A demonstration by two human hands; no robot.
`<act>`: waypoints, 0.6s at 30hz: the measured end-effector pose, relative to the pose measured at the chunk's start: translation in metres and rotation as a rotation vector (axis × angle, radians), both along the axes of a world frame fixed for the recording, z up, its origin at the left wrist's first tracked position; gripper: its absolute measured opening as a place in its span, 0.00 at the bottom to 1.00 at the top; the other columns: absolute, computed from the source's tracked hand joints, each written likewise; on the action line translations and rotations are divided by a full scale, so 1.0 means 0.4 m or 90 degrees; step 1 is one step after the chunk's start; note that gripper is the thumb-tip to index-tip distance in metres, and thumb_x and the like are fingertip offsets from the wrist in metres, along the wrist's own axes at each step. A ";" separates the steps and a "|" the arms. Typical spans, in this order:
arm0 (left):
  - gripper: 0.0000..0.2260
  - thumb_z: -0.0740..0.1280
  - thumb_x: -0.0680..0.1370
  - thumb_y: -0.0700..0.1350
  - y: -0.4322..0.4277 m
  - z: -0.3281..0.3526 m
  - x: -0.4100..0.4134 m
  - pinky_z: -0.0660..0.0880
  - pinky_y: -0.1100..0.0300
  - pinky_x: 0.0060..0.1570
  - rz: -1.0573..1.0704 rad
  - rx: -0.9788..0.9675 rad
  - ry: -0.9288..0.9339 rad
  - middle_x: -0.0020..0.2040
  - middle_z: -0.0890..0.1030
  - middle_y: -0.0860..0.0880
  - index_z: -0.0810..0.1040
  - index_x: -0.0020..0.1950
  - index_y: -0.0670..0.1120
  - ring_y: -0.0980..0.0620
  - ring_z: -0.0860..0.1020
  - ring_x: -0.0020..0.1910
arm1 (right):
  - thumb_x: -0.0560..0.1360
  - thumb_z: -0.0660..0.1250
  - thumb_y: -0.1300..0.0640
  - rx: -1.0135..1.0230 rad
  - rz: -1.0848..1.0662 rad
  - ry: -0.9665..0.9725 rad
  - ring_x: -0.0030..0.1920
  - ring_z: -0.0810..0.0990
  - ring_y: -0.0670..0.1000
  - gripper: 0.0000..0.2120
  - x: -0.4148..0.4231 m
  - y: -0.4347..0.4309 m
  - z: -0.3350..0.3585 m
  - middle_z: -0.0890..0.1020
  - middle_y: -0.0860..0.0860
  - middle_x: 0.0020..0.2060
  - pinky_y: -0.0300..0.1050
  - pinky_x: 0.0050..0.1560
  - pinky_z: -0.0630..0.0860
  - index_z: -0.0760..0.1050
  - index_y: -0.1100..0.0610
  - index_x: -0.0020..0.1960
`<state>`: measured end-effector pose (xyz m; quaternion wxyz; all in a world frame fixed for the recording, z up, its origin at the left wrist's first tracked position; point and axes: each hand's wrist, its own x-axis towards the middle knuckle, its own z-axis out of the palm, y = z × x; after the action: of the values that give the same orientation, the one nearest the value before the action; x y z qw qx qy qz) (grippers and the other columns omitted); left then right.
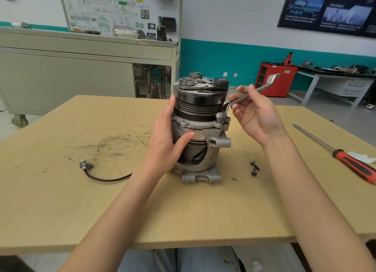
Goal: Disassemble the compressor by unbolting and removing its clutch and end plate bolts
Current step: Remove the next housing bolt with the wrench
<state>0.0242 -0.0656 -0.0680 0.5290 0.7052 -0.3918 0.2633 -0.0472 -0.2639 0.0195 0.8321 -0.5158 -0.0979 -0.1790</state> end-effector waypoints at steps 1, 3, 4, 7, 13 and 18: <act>0.34 0.64 0.75 0.56 0.000 0.002 -0.001 0.58 0.59 0.74 0.000 -0.001 0.003 0.75 0.59 0.55 0.51 0.76 0.52 0.56 0.59 0.75 | 0.82 0.53 0.55 -0.011 -0.050 -0.031 0.31 0.80 0.46 0.13 -0.010 0.003 0.007 0.84 0.53 0.35 0.35 0.32 0.77 0.73 0.58 0.47; 0.34 0.65 0.76 0.54 0.000 0.004 -0.003 0.58 0.59 0.74 0.002 -0.001 0.005 0.75 0.58 0.57 0.51 0.76 0.52 0.56 0.59 0.75 | 0.82 0.55 0.57 -0.093 -0.187 -0.083 0.30 0.80 0.48 0.07 -0.036 0.013 0.032 0.84 0.54 0.34 0.36 0.31 0.77 0.69 0.58 0.50; 0.34 0.66 0.76 0.52 0.001 0.004 -0.003 0.58 0.58 0.74 -0.001 -0.001 0.006 0.74 0.58 0.58 0.51 0.76 0.51 0.56 0.58 0.76 | 0.82 0.57 0.58 -0.161 -0.261 -0.094 0.28 0.80 0.49 0.03 -0.050 0.020 0.049 0.84 0.54 0.33 0.37 0.29 0.76 0.66 0.58 0.51; 0.34 0.67 0.76 0.49 0.002 0.007 -0.008 0.58 0.56 0.74 -0.007 -0.001 0.002 0.74 0.56 0.61 0.51 0.76 0.51 0.56 0.58 0.76 | 0.81 0.59 0.58 -0.342 -0.421 -0.085 0.25 0.80 0.51 0.06 -0.086 0.040 0.098 0.83 0.52 0.30 0.38 0.25 0.75 0.65 0.60 0.51; 0.34 0.67 0.76 0.49 0.001 0.005 -0.004 0.57 0.61 0.74 0.004 -0.002 -0.003 0.74 0.59 0.55 0.52 0.77 0.50 0.58 0.58 0.75 | 0.81 0.56 0.50 -0.690 -0.537 -0.201 0.31 0.82 0.48 0.16 -0.135 0.141 0.122 0.82 0.48 0.34 0.42 0.33 0.79 0.76 0.56 0.43; 0.34 0.64 0.76 0.56 -0.002 0.008 -0.006 0.57 0.61 0.74 0.010 -0.001 -0.001 0.74 0.59 0.57 0.51 0.77 0.53 0.58 0.58 0.76 | 0.79 0.58 0.56 -0.786 -0.542 -0.373 0.33 0.81 0.52 0.15 -0.126 0.182 0.099 0.81 0.55 0.34 0.48 0.36 0.79 0.79 0.66 0.47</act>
<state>0.0218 -0.0663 -0.0648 0.5275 0.7073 -0.3867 0.2683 -0.0976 -0.1910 0.0593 0.1977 -0.8079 -0.1881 -0.5224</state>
